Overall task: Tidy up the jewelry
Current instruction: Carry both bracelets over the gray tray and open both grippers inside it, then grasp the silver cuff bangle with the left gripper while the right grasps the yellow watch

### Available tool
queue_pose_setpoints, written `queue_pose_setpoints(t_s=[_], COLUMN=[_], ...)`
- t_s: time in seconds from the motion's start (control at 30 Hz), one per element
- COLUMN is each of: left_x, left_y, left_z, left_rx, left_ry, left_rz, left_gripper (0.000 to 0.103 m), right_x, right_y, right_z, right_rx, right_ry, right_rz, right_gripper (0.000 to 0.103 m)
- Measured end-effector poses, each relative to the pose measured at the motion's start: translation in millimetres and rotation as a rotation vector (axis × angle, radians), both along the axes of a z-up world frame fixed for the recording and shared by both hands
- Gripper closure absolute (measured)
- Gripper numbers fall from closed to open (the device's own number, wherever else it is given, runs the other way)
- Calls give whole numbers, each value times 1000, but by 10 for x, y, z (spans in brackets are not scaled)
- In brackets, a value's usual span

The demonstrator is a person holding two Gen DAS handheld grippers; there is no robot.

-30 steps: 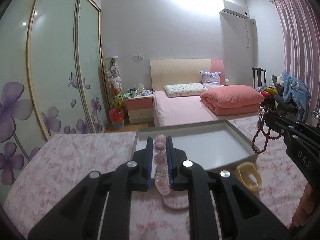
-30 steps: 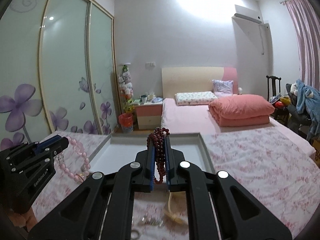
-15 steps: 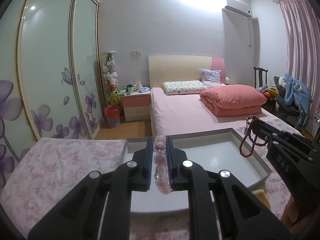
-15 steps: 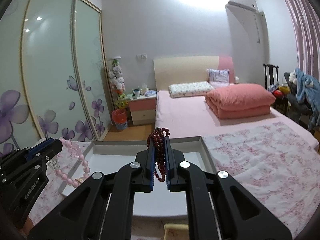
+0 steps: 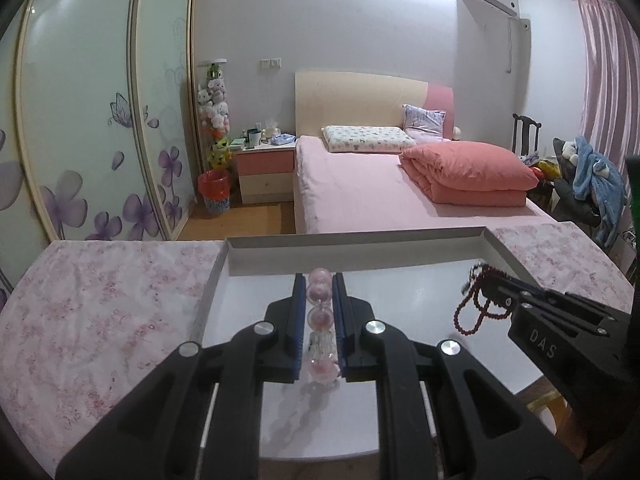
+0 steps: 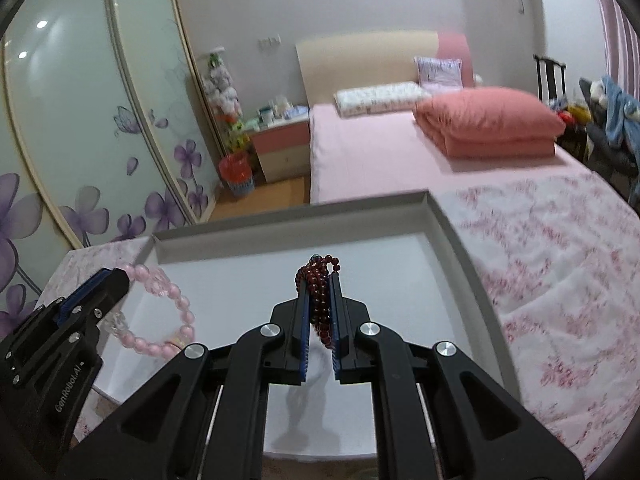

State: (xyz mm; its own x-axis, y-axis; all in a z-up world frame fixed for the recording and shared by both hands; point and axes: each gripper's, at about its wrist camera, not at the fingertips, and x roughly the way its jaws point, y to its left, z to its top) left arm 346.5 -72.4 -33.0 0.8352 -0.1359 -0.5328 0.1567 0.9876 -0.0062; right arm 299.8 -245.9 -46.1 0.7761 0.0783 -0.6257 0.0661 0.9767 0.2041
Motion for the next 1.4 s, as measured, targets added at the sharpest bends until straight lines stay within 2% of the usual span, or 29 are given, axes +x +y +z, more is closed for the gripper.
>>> queue_pose_setpoints(t_s=[0.13, 0.2, 0.27, 0.3, 0.63, 0.87, 1.03, 1.17, 1.4], left_x=[4, -25, -46, -52, -145, -390, -660, -840, -891], left_y=[-7, -20, -29, -23, 89, 270, 385, 412, 172], left_z=[-13, -20, -23, -18, 64, 166, 158, -35, -389], left_rx=[-3, 6, 14, 14, 6, -6, -9, -5, 82], left_ry=[-3, -14, -16, -18, -19, -23, 5, 87, 193], left_rz=[-1, 3, 4, 7, 28, 31, -2, -48, -139], left_gripper=[89, 87, 81, 78, 74, 70, 64, 47, 29], right_x=[4, 6, -6, 1, -103, -332, -621, -825, -1050], right_y=[12, 4, -6, -15, -79, -41, -50, -43, -13], right_z=[-19, -18, -13, -4, 89, 160, 223, 205, 165], right_rx=[-1, 4, 4, 2, -17, -57, -76, -77, -83], right_ry=[13, 13, 3, 0, -25, -36, -46, -37, -24], right_rz=[0, 1, -5, -6, -20, -11, 3, 20, 50], right_gripper=[92, 86, 69, 67, 66, 66, 66, 66, 66])
